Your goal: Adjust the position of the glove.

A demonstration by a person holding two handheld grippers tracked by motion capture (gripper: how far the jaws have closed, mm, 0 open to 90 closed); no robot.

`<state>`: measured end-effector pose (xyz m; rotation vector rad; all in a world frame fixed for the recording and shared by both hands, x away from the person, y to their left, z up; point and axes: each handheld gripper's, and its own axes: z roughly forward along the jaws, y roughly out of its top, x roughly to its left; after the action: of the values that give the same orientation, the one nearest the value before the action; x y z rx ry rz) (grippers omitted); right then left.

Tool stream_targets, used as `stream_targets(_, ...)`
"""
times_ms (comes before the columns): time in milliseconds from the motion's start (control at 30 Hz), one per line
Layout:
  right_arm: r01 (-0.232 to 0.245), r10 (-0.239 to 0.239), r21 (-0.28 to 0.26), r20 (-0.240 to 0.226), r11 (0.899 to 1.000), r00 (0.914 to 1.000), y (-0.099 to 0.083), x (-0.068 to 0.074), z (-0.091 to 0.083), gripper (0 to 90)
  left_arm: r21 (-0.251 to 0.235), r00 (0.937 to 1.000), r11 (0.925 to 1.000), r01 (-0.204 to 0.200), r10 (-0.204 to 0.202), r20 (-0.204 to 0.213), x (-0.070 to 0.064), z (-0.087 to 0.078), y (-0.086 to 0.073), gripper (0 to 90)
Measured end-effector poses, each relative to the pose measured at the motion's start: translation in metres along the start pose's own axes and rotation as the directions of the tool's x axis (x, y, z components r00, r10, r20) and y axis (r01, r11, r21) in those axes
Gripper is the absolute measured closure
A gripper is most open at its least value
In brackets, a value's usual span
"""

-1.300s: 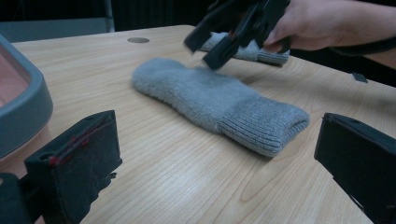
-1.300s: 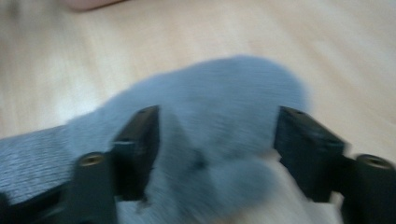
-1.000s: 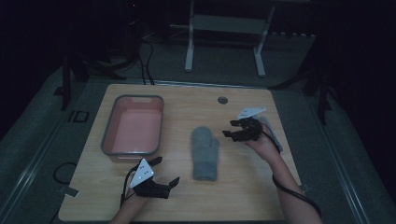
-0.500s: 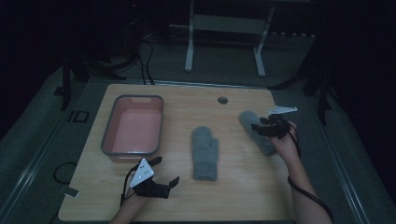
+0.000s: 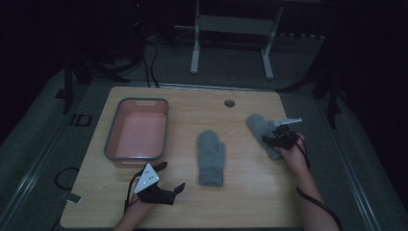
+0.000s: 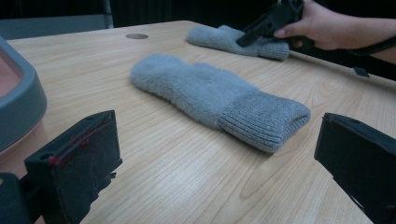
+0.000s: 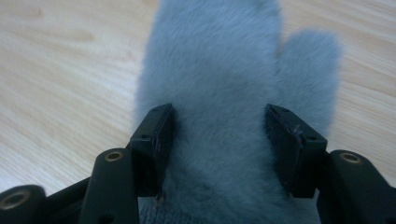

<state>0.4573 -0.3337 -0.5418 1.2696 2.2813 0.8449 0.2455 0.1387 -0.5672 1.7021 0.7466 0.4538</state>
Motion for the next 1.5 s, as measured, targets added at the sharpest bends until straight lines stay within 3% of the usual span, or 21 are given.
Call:
stream_targets(33,0.033,-0.033,-0.015,0.0,0.999,0.9994,-0.003,0.003,0.002,49.4,0.0,1.0,1.0,0.001,-0.001,0.001,0.0,0.0,0.0,0.5)
stream_targets(100,0.029,-0.03,-0.018,-0.002,0.999,0.9996,-0.003,0.003,0.001,54.3,0.001,1.0,1.0,-0.001,0.001,0.001,0.0,0.0,0.0,0.6)
stream_targets(167,-0.024,0.024,-0.02,-0.001,1.0,0.9997,-0.003,0.002,0.0,69.9,0.003,1.0,1.0,-0.001,0.001,0.001,0.0,0.0,0.0,0.5)
stream_targets(200,-0.024,0.024,-0.02,-0.001,1.0,0.9997,-0.003,0.002,0.0,69.9,0.003,1.0,1.0,-0.002,0.002,0.001,0.0,0.0,0.0,0.5)
stream_targets(233,-0.069,0.069,-0.022,0.002,0.997,0.9976,-0.003,0.004,-0.003,75.5,0.003,1.0,1.0,-0.002,0.002,0.001,0.0,0.0,0.0,0.5)
stream_targets(333,-0.095,0.096,-0.029,0.018,0.995,0.9952,-0.003,0.007,-0.004,76.4,-0.001,1.0,1.0,0.0,0.0,-0.001,0.0,0.0,0.0,0.5)
stream_targets(400,-0.141,0.142,-0.046,0.034,0.989,0.9892,-0.003,0.014,-0.011,78.3,-0.002,1.0,1.0,0.001,-0.001,-0.003,0.0,0.0,0.0,0.5)
stream_targets(600,-0.188,0.193,-0.078,0.059,0.979,0.9794,-0.003,0.028,-0.029,78.7,-0.003,1.0,1.0,0.001,-0.001,-0.003,0.0,0.0,0.0,0.5)
stream_targets(700,-0.18,0.192,-0.091,0.151,0.979,0.9696,-0.005,0.043,-0.045,78.7,-0.005,1.0,1.0,0.0,0.0,-0.003,0.0,0.0,0.0,0.5)
stream_targets(800,-0.212,0.224,-0.098,0.146,0.972,0.9635,-0.007,0.047,-0.053,78.8,-0.006,1.0,1.0,0.001,-0.001,-0.004,0.0,-0.001,0.0,0.5)
stream_targets(867,-0.251,0.268,-0.124,0.151,0.96,0.9514,-0.013,0.055,-0.067,78.8,-0.006,1.0,1.0,0.0,0.0,-0.006,0.0,-0.001,0.0,0.5)
stream_targets(933,-0.258,0.278,-0.138,0.148,0.956,0.9491,-0.015,0.057,-0.072,78.8,-0.006,1.0,1.0,0.0,0.0,-0.008,0.0,-0.001,0.0,0.5)
stream_targets(967,-0.265,0.291,-0.164,0.162,0.95,0.9428,-0.019,0.063,-0.082,78.6,-0.007,0.9999,1.0,0.0,0.0,-0.01,0.0,-0.001,0.0,0.5)
stream_targets(1033,-0.268,0.297,-0.174,0.164,0.947,0.9407,-0.021,0.066,-0.086,78.6,-0.009,0.9999,1.0,-0.001,0.001,-0.013,0.0,-0.001,0.0,0.5)
stream_targets(1100,-0.252,0.283,-0.177,0.18,0.951,0.942,-0.026,0.072,-0.092,78.5,-0.013,0.9999,0.9999,0.0,0.0,-0.014,0.0,-0.002,0.0,0.5)
stream_targets(1133,-0.266,0.296,-0.179,0.168,0.947,0.9402,-0.029,0.074,-0.095,78.5,-0.013,0.9999,0.9999,0.0,0.0,-0.014,0.0,-0.002,0.0,0.5)
stream_targets(1167,-0.271,0.3,-0.177,0.166,0.946,0.9396,-0.033,0.075,-0.096,78.5,-0.014,0.9999,0.9999,-0.002,0.002,-0.014,0.0,-0.002,0.0,0.5)
stream_targets(1233,-0.312,0.34,-0.177,0.157,0.933,0.9273,-0.043,0.077,-0.096,78.5,-0.014,0.9999,0.9999,-0.002,0.002,-0.014,0.0,-0.001,0.0,0.5)
stream_targets(1333,-0.343,0.369,-0.167,0.17,0.924,0.9136,-0.057,0.077,-0.085,78.5,-0.014,0.9999,0.9999,-0.004,0.003,-0.012,-0.001,-0.001,0.001,0.5)
stream_targets(1400,-0.354,0.375,-0.142,0.172,0.925,0.9109,-0.065,0.077,-0.075,76.6,-0.014,0.9999,0.9999,-0.005,0.005,-0.011,-0.001,-0.002,0.001,0.5)
stream_targets(1500,-0.358,0.371,-0.105,0.151,0.928,0.9163,-0.07,0.076,-0.065,68.5,-0.016,0.9999,0.9999,-0.005,0.005,-0.009,-0.001,-0.002,0.001,0.5)
